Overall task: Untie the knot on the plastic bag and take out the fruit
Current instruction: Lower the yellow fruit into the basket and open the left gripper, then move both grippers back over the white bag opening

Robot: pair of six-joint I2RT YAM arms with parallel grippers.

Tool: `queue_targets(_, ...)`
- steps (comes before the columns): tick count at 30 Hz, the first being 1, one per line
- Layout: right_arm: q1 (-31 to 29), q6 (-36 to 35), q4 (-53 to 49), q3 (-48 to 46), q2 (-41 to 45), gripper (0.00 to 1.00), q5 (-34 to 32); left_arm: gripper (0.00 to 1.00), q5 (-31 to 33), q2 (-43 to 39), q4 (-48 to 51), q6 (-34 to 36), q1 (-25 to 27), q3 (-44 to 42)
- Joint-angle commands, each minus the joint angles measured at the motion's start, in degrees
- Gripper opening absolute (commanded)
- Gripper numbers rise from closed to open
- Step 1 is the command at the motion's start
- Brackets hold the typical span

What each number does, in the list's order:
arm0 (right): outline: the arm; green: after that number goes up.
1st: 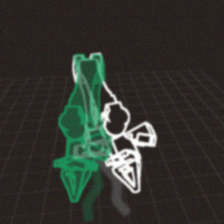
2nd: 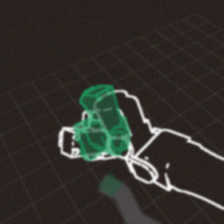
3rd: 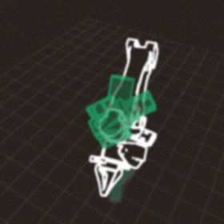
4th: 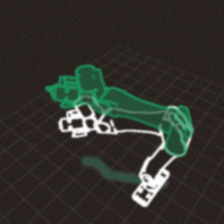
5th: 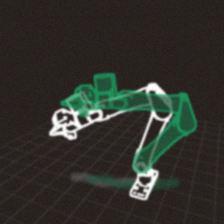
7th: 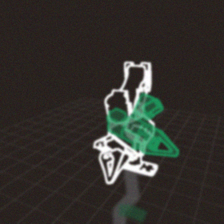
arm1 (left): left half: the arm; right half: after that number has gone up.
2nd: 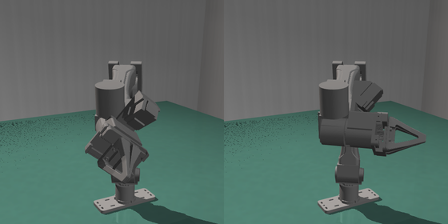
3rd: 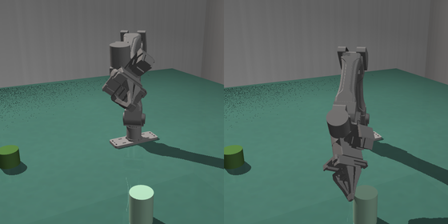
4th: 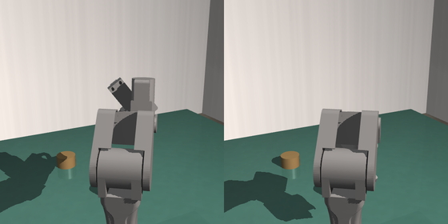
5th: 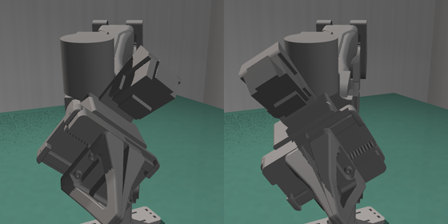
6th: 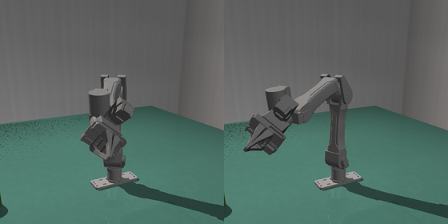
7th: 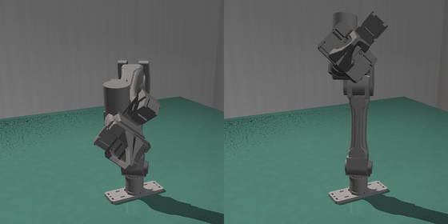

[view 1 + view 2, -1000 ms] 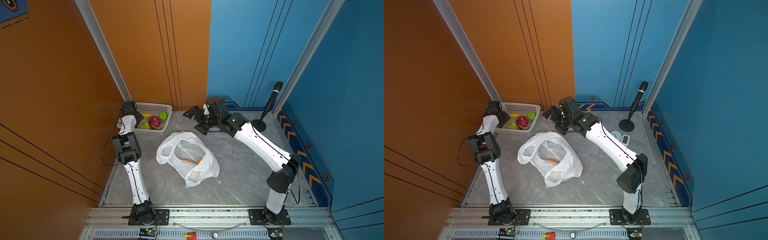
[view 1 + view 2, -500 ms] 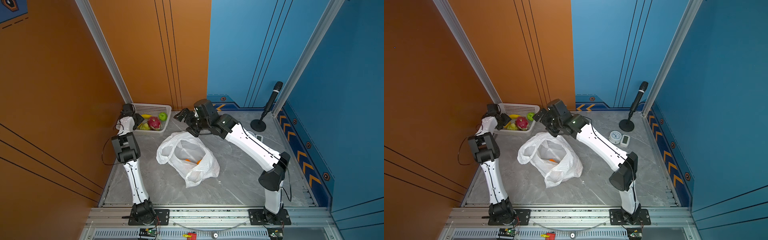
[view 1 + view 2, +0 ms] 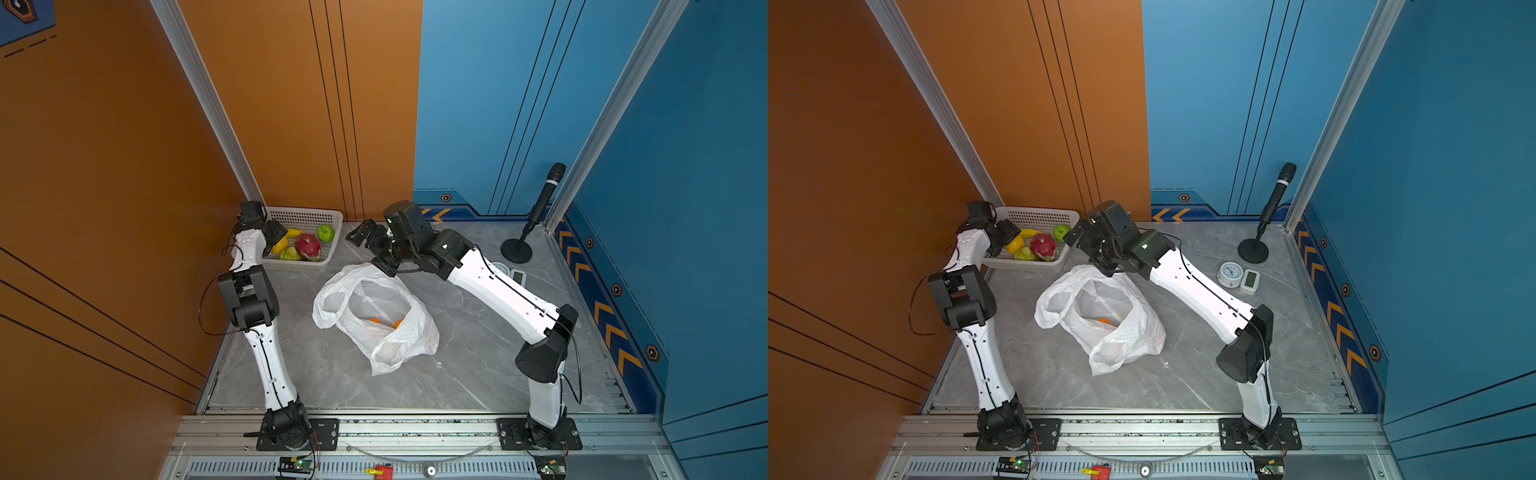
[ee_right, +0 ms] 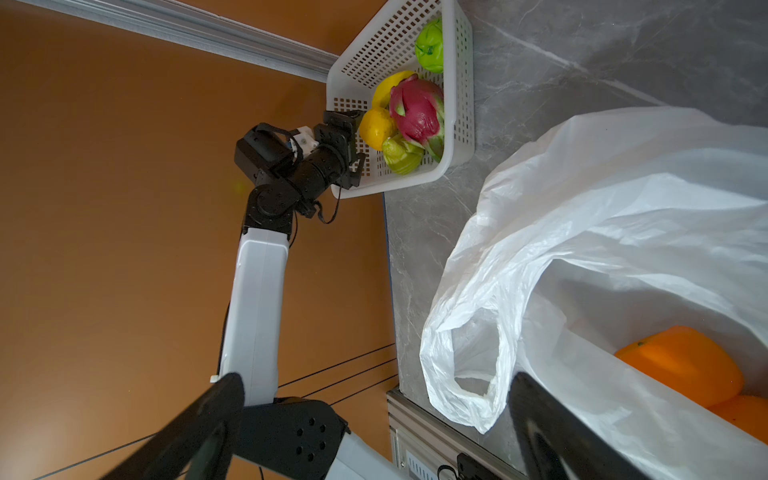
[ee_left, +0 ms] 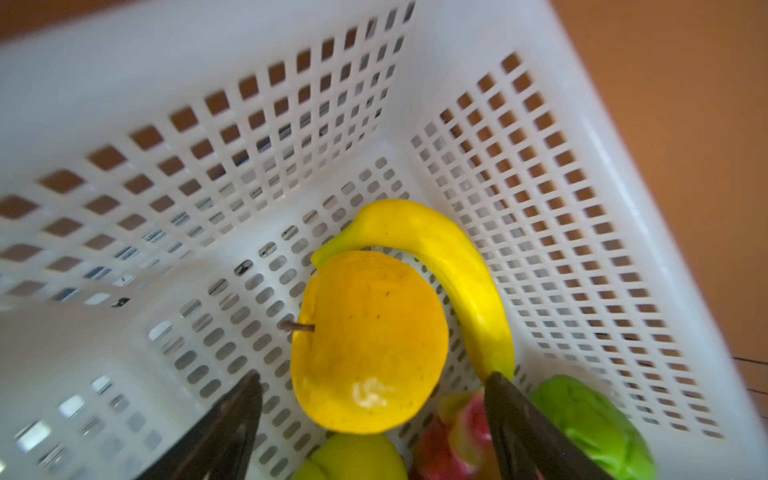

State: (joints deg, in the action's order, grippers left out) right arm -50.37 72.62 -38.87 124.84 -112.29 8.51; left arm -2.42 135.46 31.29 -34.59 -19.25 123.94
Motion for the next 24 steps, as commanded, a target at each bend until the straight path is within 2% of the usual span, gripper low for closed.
queue_targets(1, -0.9, -2.6, -2.4, 0.0, 4.0, 0.99, -2.4, 0.9, -0.6, -4.3, 0.7, 0.8, -0.4, -1.8)
queue_targets(7, -1.6, -4.8, -2.3, -3.6, 7.5, 1.0, -3.5, 0.89, -4.1, -11.3, 0.5, 0.1, 1.9, -8.6)
queue_targets(21, -3.3, -8.0, 0.1, -21.4, 20.7, 1.0, -7.7, 0.88, -10.1, -33.6, -0.3, 2.4, 13.8, -27.2)
queue_targets(24, -4.1, -8.6, -0.1, -25.2, 22.9, 0.97, -9.5, 0.88, -10.0, -39.7, 0.3, 2.6, 16.2, -31.3)
